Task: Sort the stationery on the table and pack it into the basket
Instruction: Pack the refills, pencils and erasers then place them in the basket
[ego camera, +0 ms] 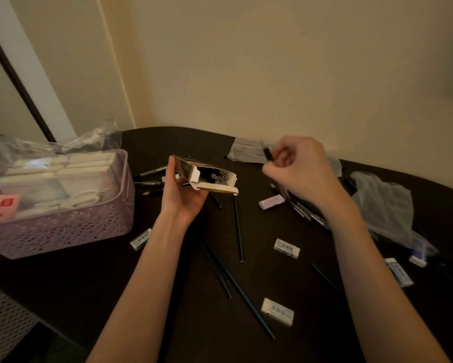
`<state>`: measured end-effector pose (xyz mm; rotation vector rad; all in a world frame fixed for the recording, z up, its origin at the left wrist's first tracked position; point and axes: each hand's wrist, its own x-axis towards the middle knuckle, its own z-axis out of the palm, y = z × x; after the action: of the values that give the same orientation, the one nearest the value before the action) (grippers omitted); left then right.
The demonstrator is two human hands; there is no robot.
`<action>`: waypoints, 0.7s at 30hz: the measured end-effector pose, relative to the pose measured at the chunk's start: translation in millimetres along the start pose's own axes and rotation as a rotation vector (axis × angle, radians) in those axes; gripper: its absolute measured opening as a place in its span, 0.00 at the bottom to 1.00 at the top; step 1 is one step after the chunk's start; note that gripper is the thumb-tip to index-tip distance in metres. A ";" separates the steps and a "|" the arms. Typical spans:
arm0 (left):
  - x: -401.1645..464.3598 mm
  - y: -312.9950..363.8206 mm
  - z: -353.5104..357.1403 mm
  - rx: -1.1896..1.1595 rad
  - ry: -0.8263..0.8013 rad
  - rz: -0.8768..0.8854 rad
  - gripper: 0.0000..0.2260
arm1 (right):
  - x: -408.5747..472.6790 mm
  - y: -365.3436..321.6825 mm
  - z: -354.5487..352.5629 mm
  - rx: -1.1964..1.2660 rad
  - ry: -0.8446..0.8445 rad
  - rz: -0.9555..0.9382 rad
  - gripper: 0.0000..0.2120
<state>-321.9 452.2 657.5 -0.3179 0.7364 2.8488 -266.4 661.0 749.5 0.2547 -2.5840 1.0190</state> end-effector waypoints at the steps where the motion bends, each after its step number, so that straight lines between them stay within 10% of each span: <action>1: 0.3 1.3 -1.9 -0.002 0.008 0.010 0.26 | -2.9 -6.6 -4.5 0.133 0.060 -0.065 0.07; 8: 2.0 2.4 -11.0 0.002 0.062 0.053 0.26 | -18.0 -31.8 -10.0 0.526 0.251 -0.408 0.04; 21: -1.3 3.1 -4.9 0.046 0.007 0.074 0.28 | -17.1 -28.0 22.4 0.171 -0.262 -0.293 0.09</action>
<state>-320.5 447.0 655.1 -0.3000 0.8303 2.8966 -248.2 626.0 745.2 0.8355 -2.5770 1.1595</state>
